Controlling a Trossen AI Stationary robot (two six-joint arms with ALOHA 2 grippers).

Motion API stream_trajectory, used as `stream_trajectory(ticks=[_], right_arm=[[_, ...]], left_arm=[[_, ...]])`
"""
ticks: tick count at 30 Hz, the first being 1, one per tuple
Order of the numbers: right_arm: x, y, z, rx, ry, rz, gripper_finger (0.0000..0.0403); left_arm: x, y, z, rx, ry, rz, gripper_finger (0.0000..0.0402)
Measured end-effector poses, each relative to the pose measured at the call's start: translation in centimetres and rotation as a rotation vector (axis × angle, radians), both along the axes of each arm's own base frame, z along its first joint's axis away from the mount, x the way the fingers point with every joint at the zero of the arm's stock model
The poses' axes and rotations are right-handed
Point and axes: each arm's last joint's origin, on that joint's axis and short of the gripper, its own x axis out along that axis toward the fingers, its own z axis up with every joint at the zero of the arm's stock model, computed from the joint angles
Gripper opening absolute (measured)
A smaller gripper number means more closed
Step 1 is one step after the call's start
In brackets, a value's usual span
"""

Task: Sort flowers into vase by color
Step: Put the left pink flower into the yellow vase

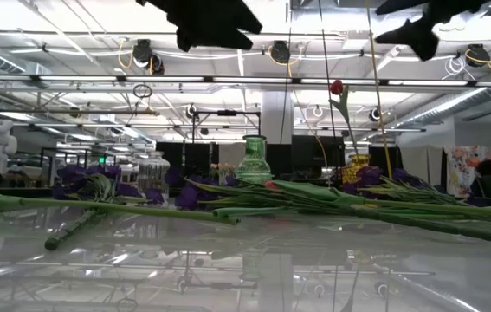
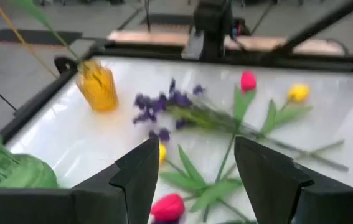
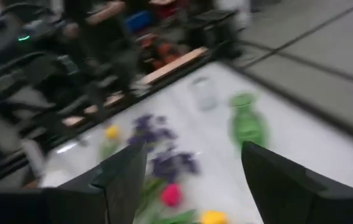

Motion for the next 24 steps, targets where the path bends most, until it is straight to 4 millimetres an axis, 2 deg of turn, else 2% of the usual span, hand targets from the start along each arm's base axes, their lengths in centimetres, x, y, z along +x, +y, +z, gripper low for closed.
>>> stream_trajectory(ticks=[4,6,11,17,24], right_arm=[[2.4,1.5,-3.7,0.023,0.021,0.135,0.0254],[3.3,2.1,-5.2,0.024,0.03,0.181,0.0254],[5.2,4.0,-8.6,0.05,0.081,0.276,0.0254],[7.1,6.7,-12.5,0.05,0.285,0.25,0.0254],[8.9,9.8,-15.6,0.127,0.376,0.237,0.0254]], left_arm=[[0.9,0.5,-0.4,-0.126,-0.063,0.071,0.0216],[1.5,0.2,-1.4,-0.211,-0.065,0.103,0.0216],[2.7,-2.9,-5.5,-0.345,-0.006,0.129,0.0216],[4.0,-5.7,-10.0,-0.46,-0.013,0.164,0.0216],[5.7,-8.2,-13.5,-0.518,-0.026,0.178,0.0216]])
